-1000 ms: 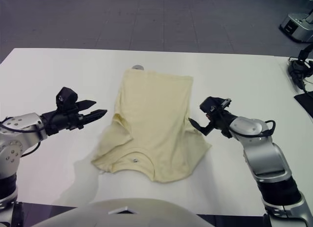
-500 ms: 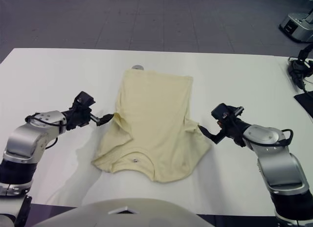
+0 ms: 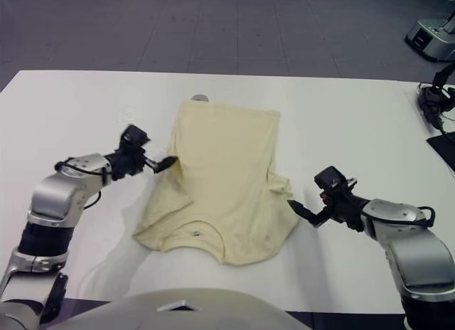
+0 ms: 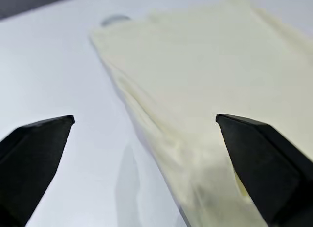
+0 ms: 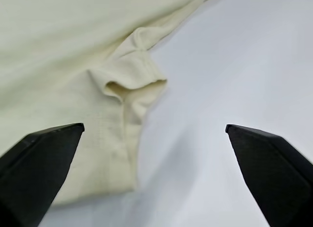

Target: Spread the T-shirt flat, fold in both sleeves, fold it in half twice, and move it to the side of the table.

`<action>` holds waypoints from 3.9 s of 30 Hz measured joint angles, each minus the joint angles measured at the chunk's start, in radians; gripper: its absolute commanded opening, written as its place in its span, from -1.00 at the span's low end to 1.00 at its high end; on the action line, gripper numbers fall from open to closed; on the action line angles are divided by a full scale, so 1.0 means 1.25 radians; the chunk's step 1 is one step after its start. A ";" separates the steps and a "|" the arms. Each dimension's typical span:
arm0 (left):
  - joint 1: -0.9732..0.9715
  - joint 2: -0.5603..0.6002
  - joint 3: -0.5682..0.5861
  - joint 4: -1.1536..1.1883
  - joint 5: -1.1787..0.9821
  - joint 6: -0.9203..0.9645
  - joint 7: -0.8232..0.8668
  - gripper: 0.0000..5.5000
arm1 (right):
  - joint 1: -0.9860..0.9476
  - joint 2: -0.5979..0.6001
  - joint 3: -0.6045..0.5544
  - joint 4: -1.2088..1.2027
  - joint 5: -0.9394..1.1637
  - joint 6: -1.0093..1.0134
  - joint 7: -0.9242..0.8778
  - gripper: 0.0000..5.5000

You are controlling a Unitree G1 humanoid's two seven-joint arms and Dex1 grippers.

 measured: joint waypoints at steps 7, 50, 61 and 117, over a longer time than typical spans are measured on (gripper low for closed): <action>-0.060 -0.008 0.195 -0.068 -0.069 0.040 0.079 0.96 | 0.080 -0.010 0.011 -0.012 0.019 0.010 0.002 0.50; 0.021 -0.009 0.220 -0.141 -0.074 0.080 0.150 0.96 | -0.024 -0.076 0.048 0.022 0.099 0.012 0.012 -0.99; 0.021 -0.025 0.195 -0.151 -0.074 0.081 0.164 0.96 | -0.167 0.001 0.117 -0.031 0.152 0.083 -0.067 -0.99; 0.641 0.363 -0.154 -0.261 0.455 -0.723 -0.260 0.15 | 0.154 -0.180 0.240 0.090 -0.290 -0.859 0.240 0.21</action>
